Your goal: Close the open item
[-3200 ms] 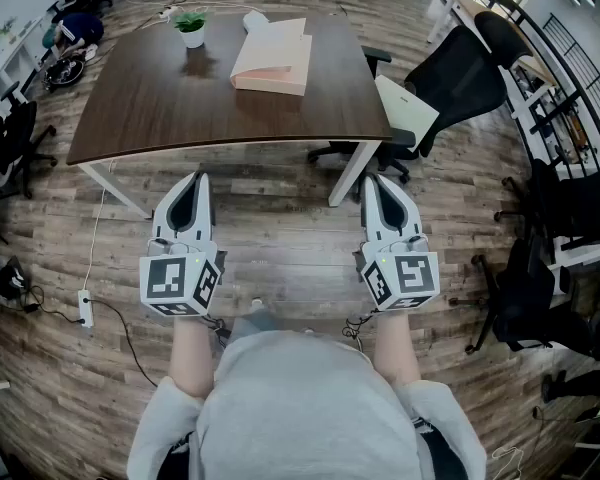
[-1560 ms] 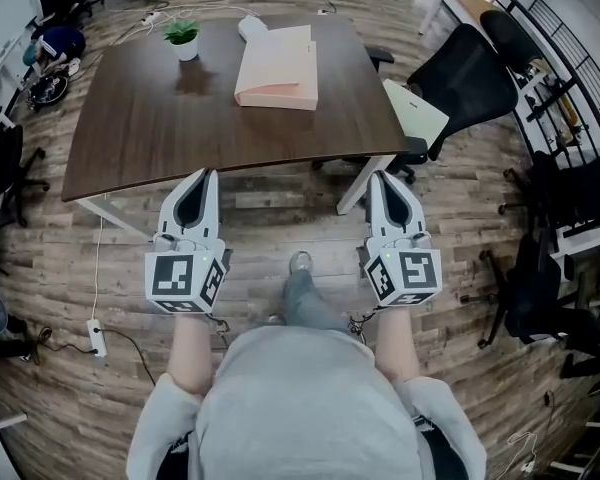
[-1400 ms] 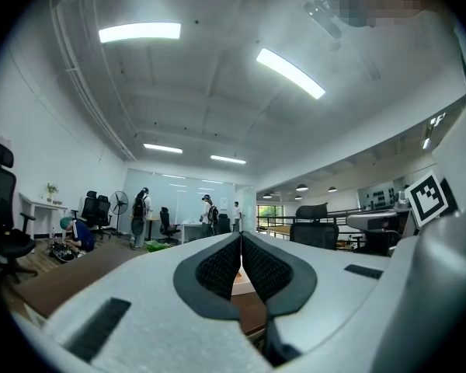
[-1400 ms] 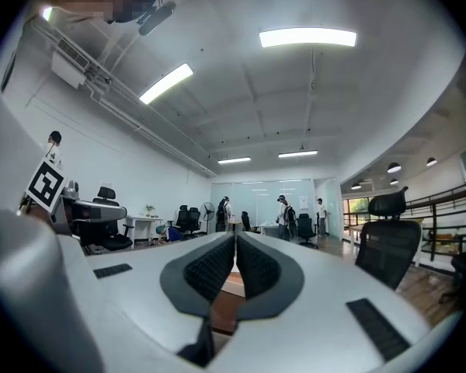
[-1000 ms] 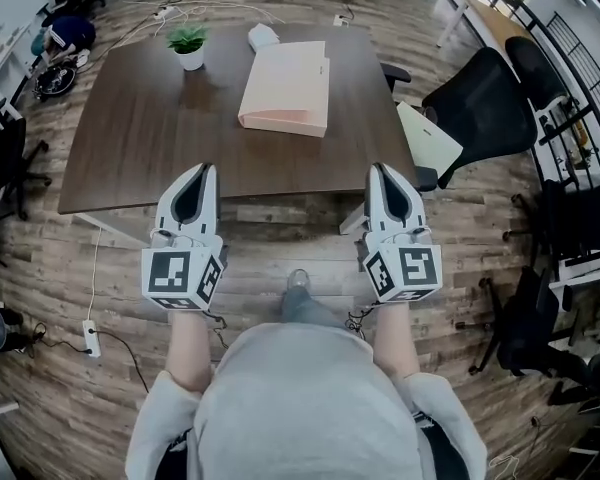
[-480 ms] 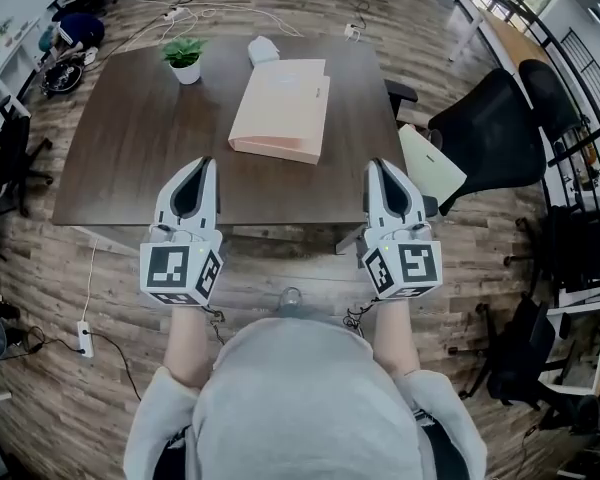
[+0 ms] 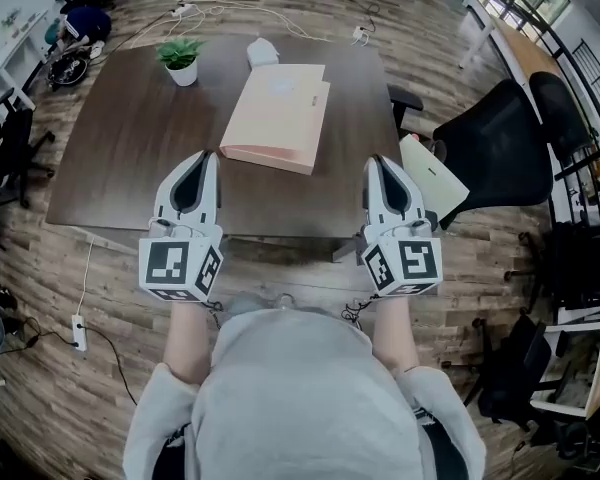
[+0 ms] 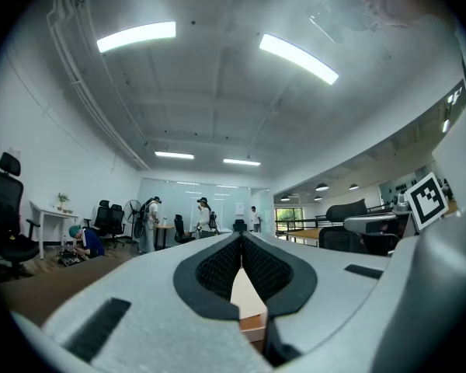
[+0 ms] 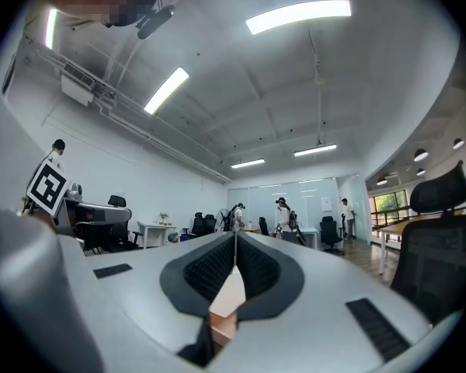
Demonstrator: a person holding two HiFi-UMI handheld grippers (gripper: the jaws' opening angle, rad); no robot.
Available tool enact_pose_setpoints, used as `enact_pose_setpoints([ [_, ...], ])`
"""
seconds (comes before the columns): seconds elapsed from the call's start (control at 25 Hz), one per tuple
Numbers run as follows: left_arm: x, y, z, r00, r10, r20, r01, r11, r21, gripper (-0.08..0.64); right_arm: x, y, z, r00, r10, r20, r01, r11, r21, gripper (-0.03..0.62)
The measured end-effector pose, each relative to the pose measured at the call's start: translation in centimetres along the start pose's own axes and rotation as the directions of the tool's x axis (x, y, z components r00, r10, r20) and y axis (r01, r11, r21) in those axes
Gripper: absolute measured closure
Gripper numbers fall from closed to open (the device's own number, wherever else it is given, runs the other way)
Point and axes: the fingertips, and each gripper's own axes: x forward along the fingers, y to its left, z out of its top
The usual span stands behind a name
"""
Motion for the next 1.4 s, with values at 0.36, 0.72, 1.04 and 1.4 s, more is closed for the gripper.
enact_pose_setpoints([
  [0.36,1.9,1.4,-1.4,0.998,0.029,-0.052,-0.028,0.999,0.020,0.549,2.9,-0.4,-1.8,0.999,0.029,-0.031,-0.028,0.999,0.035,0.578],
  [0.72,7.0,3.6,-2.3,0.998,-0.017,-0.064,0.018,1.000,0.012,0.549,7.6,-1.5,-2.6,0.999,-0.005,-0.041,0.006,0.999,0.034,0.578],
  [1.04,11.8,6.1,-3.7,0.993,-0.083,-0.089,0.084,0.996,0.012,0.549,11.9,-2.1,-3.6,0.997,-0.058,-0.052,0.060,0.997,0.039,0.578],
  [1.4,16.3,7.1,-7.4,0.959,-0.226,-0.169,0.236,0.971,0.042,0.549,15.7,-1.5,-5.8,0.989,-0.102,-0.107,0.106,0.994,0.033,0.578],
])
